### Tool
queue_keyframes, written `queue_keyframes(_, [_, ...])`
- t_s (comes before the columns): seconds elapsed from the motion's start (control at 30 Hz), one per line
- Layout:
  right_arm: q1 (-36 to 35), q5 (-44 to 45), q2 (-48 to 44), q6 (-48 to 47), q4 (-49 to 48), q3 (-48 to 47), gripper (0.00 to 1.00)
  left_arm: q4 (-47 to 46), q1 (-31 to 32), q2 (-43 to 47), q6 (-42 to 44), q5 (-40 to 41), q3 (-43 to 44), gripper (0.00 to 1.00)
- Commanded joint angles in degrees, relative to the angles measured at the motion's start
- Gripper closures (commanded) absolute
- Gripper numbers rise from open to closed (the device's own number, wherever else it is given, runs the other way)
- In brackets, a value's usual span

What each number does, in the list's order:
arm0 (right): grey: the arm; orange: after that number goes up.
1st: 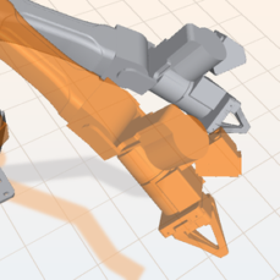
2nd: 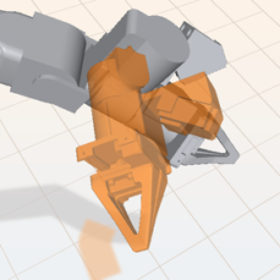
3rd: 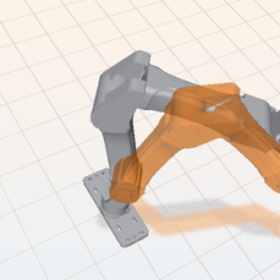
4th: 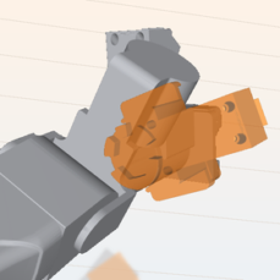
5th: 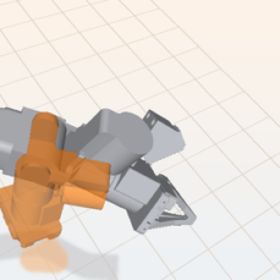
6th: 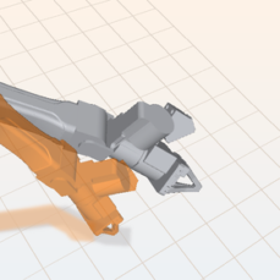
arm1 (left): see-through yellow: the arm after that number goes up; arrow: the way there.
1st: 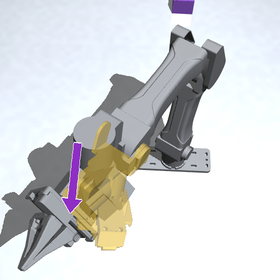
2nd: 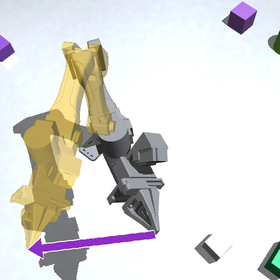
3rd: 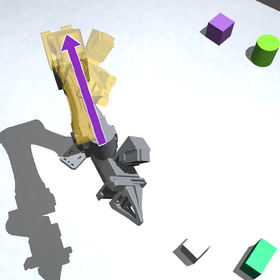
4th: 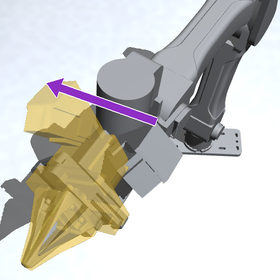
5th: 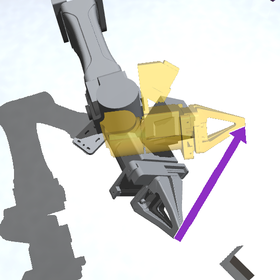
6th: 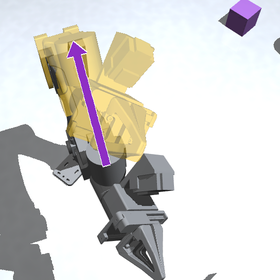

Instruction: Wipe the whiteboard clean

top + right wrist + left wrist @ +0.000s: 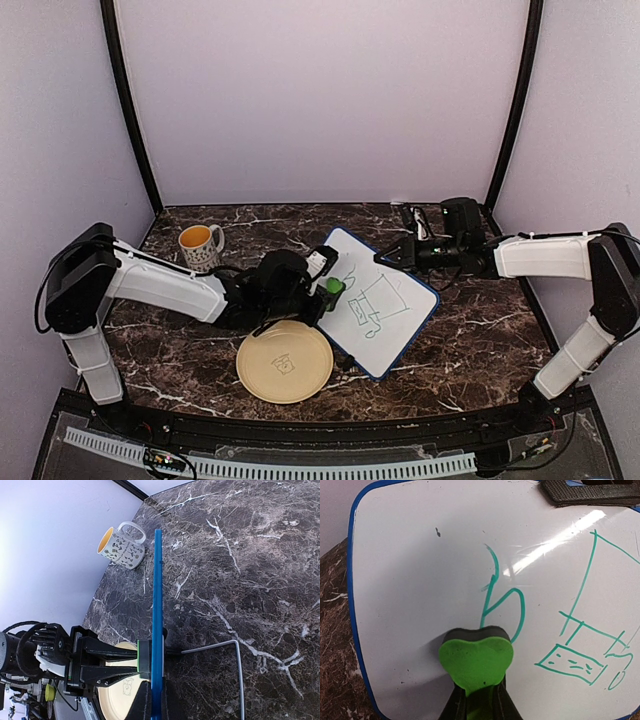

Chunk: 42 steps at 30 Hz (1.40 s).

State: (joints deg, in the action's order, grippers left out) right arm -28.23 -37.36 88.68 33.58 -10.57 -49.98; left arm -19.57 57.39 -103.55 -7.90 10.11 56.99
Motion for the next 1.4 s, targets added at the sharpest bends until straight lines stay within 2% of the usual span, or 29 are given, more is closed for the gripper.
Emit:
queue_keyframes(0.0, [-0.9, -0.2, 1.9, -2.1, 1.2, 1.3, 1.00, 9.2, 0.7, -3.2, 1.8, -0.9, 8.5, 1.00])
queue_keyframes(0.2, [-0.9, -0.1, 1.4, -2.4, 2.0, 1.1, 1.00, 16.5, 0.5, -6.4, 3.8, 1.2, 19.4, 1.00])
queue_keyframes(0.4, [-0.9, 0.0, 1.2, -2.8, 2.7, 0.8, 1.00, 19.2, -0.8, -7.4, 2.7, -1.1, 22.6, 1.00])
queue_keyframes(0.53, [-0.9, 0.1, 1.4, -2.9, 2.8, 0.5, 1.00, 21.4, -1.0, -7.2, 1.2, -2.3, 20.7, 1.00])
queue_keyframes(0.83, [-0.8, 0.2, 1.7, -3.5, 3.4, -0.3, 1.00, 20.3, -1.0, -3.9, -3.0, -2.5, 8.9, 1.00])
queue_keyframes(1.0, [-0.8, 0.3, 1.9, -4.0, 3.7, -0.4, 1.00, 19.8, -1.0, -2.9, -3.4, -3.6, 5.8, 1.00])
queue_keyframes(1.1, [-0.8, 0.2, 2.0, -4.1, 3.7, -0.4, 1.00, 19.7, -1.0, -3.0, -2.3, -3.7, 7.7, 0.99])
queue_keyframes(1.37, [-0.8, -0.1, 1.8, -4.3, 3.8, -0.5, 1.00, 21.7, -2.6, -7.0, 0.8, -5.6, 21.9, 0.97])
